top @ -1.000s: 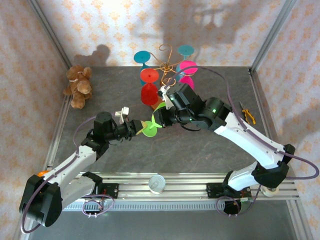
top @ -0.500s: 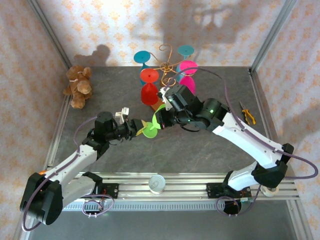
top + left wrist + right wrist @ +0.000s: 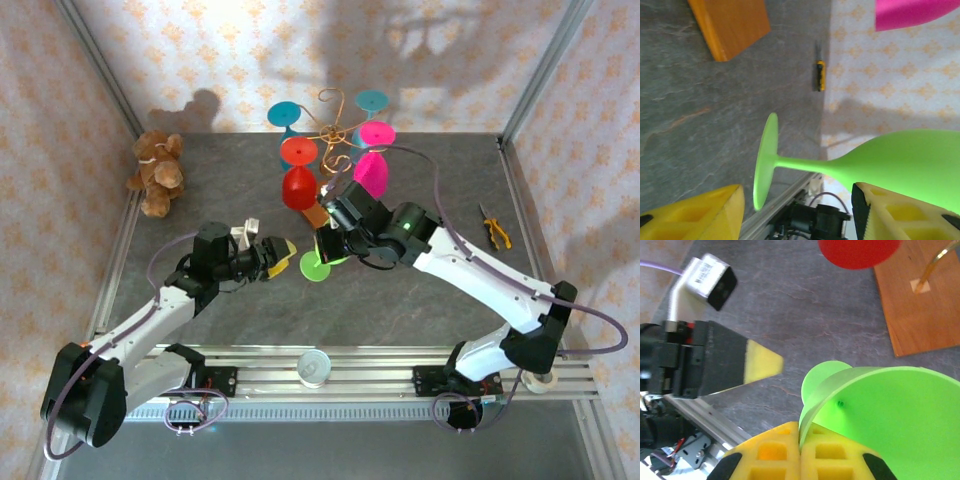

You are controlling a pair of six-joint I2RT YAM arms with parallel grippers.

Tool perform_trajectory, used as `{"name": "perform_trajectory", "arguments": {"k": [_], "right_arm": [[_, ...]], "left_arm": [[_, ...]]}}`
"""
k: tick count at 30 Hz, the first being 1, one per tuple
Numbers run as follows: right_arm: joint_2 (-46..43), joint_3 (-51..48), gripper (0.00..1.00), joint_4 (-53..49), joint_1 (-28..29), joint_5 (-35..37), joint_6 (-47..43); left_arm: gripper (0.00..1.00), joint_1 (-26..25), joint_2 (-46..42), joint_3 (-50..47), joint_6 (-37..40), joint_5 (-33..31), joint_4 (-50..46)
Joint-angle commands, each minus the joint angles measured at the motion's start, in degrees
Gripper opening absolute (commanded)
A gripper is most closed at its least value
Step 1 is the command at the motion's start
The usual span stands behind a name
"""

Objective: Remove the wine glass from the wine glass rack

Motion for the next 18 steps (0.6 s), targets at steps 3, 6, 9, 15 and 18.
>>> {"name": "perform_trajectory", "arguments": {"k": [3, 6, 9, 15, 18], "right_arm": [[0.0, -3.2, 0.00, -0.9, -0.7, 4.6, 2.5], [0.1, -5.1, 0.00, -0.4, -1.1, 5.0, 3.1], [0.4, -6.6, 0.00, -0.3, -1.6, 5.5, 3.4], [0.9, -10.1, 0.00, -0.1, -2.7, 8.0, 3.5], [1.6, -11.0, 0.00, 0.1, -2.9, 9.4, 3.4]], "left_arm": [[0.57, 0.2, -2.1, 5.2, 12.4, -7.0, -17.4], [0.56, 0.2, -2.5, 6.7, 14.3, -9.3, -21.4], [0.55, 0.2, -3.2, 7.8, 15.4, -10.9, -23.5], [0.55, 0.2, -4.4, 9.8, 17.4, -13.7, -27.0], [0.55, 0.2, -4.3, 10.3, 17.7, -14.2, -27.4]]}}
